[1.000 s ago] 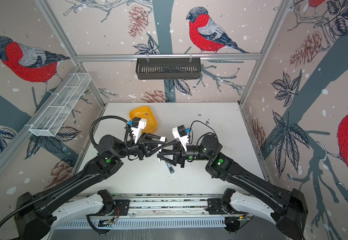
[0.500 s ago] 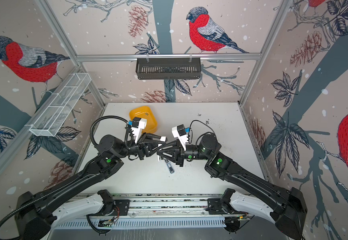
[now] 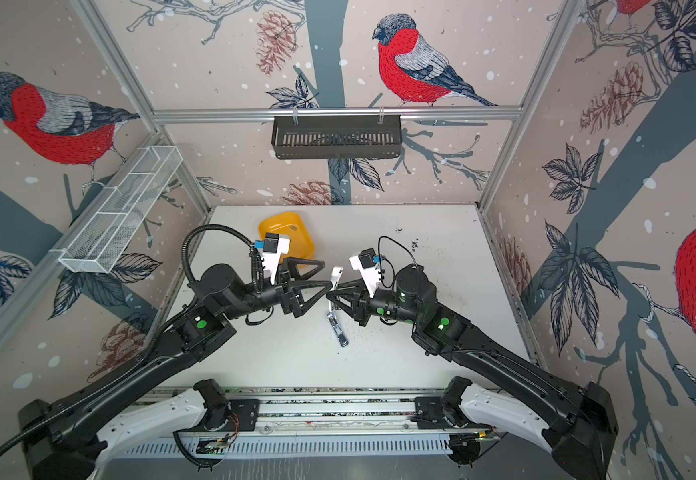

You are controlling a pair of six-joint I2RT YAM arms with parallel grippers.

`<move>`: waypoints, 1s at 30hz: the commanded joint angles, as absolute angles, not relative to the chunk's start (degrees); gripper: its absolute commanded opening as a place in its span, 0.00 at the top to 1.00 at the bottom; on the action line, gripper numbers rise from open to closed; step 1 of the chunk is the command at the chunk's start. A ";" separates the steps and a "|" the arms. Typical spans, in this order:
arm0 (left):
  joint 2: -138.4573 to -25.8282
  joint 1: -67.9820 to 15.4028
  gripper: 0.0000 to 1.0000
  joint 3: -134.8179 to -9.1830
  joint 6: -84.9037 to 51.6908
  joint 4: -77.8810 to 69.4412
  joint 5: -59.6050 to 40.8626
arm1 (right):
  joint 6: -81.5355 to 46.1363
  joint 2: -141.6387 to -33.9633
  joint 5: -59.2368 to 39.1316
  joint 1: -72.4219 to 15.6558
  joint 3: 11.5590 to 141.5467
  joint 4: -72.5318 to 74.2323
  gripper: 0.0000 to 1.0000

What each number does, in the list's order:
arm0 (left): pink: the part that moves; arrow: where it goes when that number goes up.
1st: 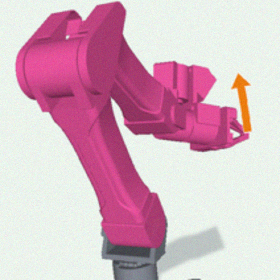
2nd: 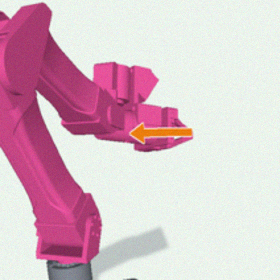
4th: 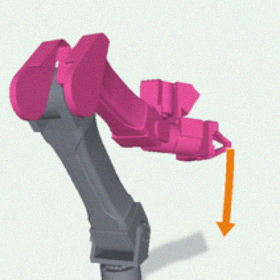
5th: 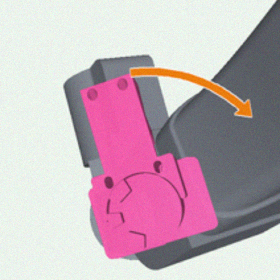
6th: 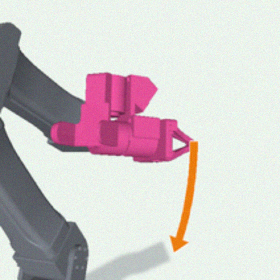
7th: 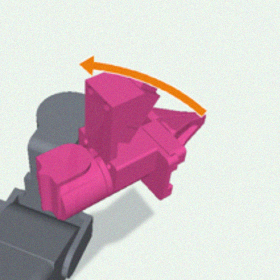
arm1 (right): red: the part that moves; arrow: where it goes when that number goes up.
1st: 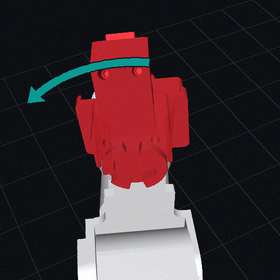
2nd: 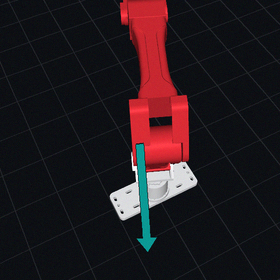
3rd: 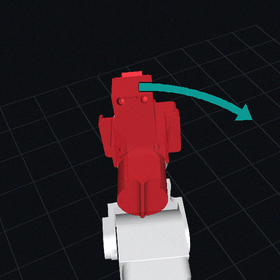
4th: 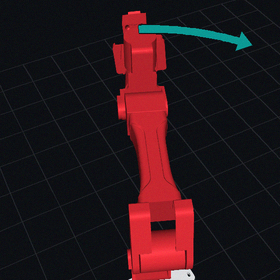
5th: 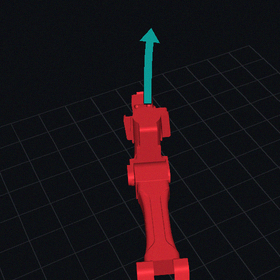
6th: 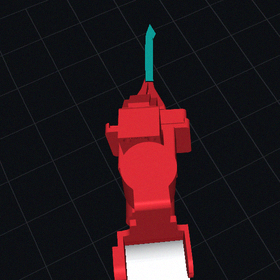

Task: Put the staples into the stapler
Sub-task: 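Open the left gripper and draw it back while the right gripper holds the piece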

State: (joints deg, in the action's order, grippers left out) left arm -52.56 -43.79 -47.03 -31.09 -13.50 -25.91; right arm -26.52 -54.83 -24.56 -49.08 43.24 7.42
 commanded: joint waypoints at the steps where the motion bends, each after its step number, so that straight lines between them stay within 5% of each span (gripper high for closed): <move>1: -49.93 -43.77 0.01 -46.97 -24.08 -2.41 -17.20 | -22.99 -55.66 -13.81 -49.17 44.19 -2.46 0.87; 12: -39.75 -43.77 0.01 -46.14 -13.38 14.12 -18.47 | -23.37 -66.13 1.49 -50.20 46.29 -17.48 0.86; 30: -33.77 -43.77 0.01 -40.21 -10.81 9.54 -23.68 | -26.25 -85.43 6.94 -53.15 49.48 -22.73 0.86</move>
State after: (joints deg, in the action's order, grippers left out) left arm -33.19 -43.79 -40.42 -11.64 12.19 -21.15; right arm -25.39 -84.38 6.15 -53.08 49.58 -23.35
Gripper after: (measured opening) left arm 0.986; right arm 0.240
